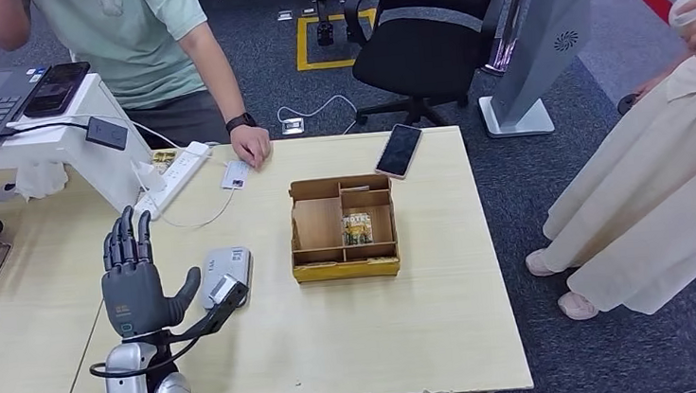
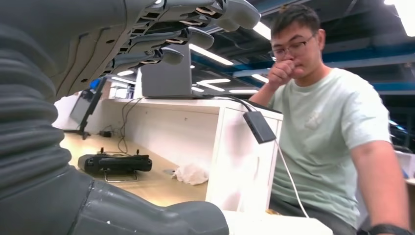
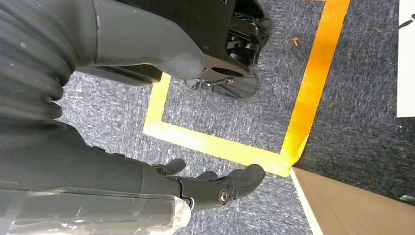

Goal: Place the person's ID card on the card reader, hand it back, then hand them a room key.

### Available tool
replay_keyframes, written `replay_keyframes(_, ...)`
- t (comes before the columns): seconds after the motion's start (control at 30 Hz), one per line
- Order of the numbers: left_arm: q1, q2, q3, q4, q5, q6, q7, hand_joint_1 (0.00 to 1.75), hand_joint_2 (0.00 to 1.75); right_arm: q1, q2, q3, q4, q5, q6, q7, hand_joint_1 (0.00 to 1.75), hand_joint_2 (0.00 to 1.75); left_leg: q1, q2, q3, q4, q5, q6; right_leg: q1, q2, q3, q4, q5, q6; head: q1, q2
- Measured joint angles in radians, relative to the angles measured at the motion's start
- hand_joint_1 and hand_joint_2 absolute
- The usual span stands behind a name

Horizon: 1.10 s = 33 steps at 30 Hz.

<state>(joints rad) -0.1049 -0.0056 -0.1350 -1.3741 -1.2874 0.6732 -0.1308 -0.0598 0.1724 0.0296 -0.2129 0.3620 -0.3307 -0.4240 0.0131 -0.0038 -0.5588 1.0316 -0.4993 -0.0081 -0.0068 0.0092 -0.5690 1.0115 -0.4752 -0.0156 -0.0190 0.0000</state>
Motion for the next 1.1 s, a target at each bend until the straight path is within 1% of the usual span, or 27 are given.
replay_keyframes(0.23,0.047,0.051,-0.066,-0.022,-0.007,-0.027,0.016,0.00,1.75,0.000,0.000,-0.012,0.000,0.001,0.000,-0.003,0.00,1.75,0.000,0.000,0.000,0.000,0.000,0.000,0.000,0.000,0.000,0.000,0.000,0.000,0.000,0.000)
replay_keyframes(0.43,0.084,0.078,-0.112,-0.023,-0.017,-0.051,0.016,0.00,1.75,0.000,0.000,-0.018,0.000,0.002,0.002,-0.003,0.00,1.75,0.000,0.000,0.000,0.000,0.000,0.000,0.000,0.000,0.000,0.000,0.000,0.000,0.000,0.000)
replay_keyframes(0.7,0.104,0.088,-0.175,-0.023,-0.045,-0.075,0.023,0.00,1.75,-0.001,0.000,-0.023,0.000,0.010,0.002,-0.002,0.00,1.75,0.000,0.000,0.000,0.000,0.000,0.000,0.000,0.000,0.000,0.000,0.000,0.000,0.000,0.000)
replay_keyframes(1.1,0.090,0.097,-0.264,-0.021,-0.022,-0.174,0.030,0.00,1.75,-0.006,0.000,-0.026,-0.001,0.031,0.007,0.009,0.00,1.75,0.000,0.000,0.000,0.000,0.000,0.000,0.000,0.000,0.000,0.000,0.000,0.000,0.000,0.000)
